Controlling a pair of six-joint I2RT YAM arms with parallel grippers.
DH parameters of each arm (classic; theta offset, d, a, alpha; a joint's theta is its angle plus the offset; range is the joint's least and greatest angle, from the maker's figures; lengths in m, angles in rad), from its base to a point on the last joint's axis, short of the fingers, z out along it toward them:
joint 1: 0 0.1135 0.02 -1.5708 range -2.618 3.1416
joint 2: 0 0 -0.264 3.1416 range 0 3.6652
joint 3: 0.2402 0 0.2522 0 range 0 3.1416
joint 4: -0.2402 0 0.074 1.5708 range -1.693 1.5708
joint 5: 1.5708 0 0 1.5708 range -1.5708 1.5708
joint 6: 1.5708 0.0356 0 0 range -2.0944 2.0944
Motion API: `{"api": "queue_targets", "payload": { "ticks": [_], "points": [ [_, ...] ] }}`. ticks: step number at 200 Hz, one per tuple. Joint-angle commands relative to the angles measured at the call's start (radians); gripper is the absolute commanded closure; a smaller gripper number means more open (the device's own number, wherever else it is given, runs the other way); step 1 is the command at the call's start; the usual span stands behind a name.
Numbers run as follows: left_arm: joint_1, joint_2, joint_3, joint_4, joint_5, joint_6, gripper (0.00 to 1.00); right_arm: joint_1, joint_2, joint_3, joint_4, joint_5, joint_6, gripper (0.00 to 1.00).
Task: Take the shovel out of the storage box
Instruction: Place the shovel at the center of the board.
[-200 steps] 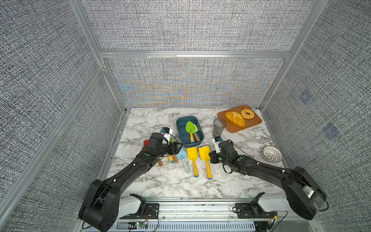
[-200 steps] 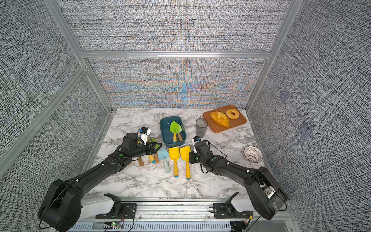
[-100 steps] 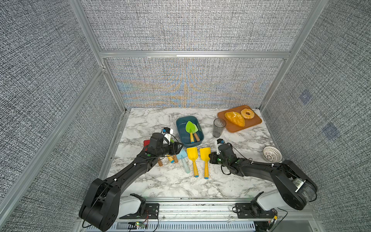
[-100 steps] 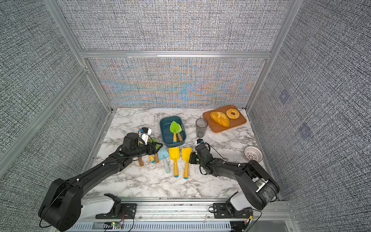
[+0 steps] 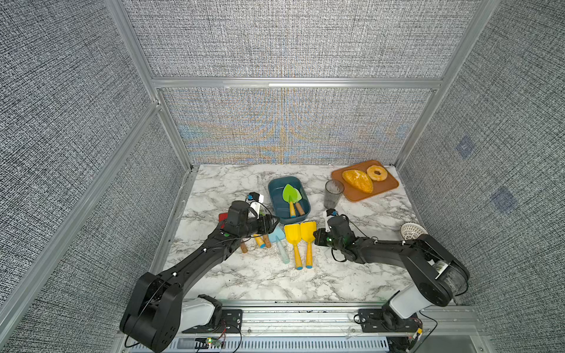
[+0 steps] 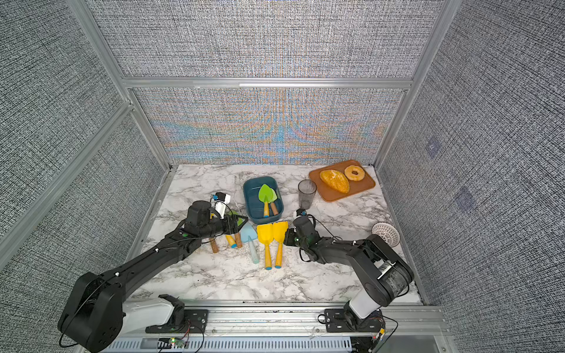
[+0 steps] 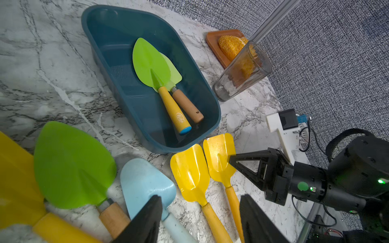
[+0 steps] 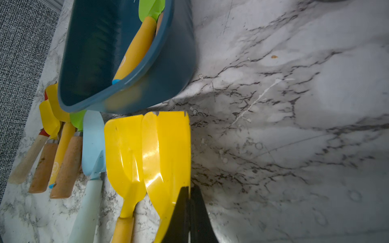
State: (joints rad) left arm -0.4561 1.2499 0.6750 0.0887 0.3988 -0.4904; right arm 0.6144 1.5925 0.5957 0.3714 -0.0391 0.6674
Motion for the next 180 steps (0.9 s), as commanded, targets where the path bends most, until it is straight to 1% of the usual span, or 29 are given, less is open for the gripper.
{"api": "queue_targets", "payload": {
  "ticks": [1,22,34,77,108,136,152,163,180],
  "points": [
    [-0.001,-0.002,0.006,-0.001,0.002,0.004,0.37,0.001,0.016,0.01,0.016,0.002,0.003,1.0],
    [-0.001,0.001,0.008,0.0,0.003,0.004,0.36,0.002,0.03,0.016,0.019,0.001,0.006,0.98],
    [-0.001,0.0,0.008,-0.001,0.002,0.004,0.36,0.003,0.031,0.018,0.02,0.001,0.006,0.95],
    [-0.001,0.001,0.018,-0.009,-0.004,0.006,0.36,0.011,0.018,0.016,0.003,0.017,0.005,0.72],
    [-0.001,0.01,0.038,-0.025,-0.009,0.014,0.36,0.011,-0.003,0.005,-0.011,0.022,-0.004,0.6],
    [-0.001,0.019,0.062,-0.039,-0.021,0.022,0.36,0.011,-0.052,-0.002,-0.041,0.044,-0.012,0.48],
    [-0.001,0.033,0.083,-0.046,-0.03,0.025,0.36,0.011,-0.099,-0.009,-0.067,0.074,-0.021,0.45],
    [-0.001,0.05,0.104,-0.052,-0.037,0.027,0.36,0.011,-0.133,-0.016,-0.088,0.097,-0.028,0.44],
    [-0.001,0.102,0.15,-0.063,-0.039,0.028,0.34,0.009,-0.183,-0.025,-0.113,0.118,-0.039,0.44]
  ]
}}
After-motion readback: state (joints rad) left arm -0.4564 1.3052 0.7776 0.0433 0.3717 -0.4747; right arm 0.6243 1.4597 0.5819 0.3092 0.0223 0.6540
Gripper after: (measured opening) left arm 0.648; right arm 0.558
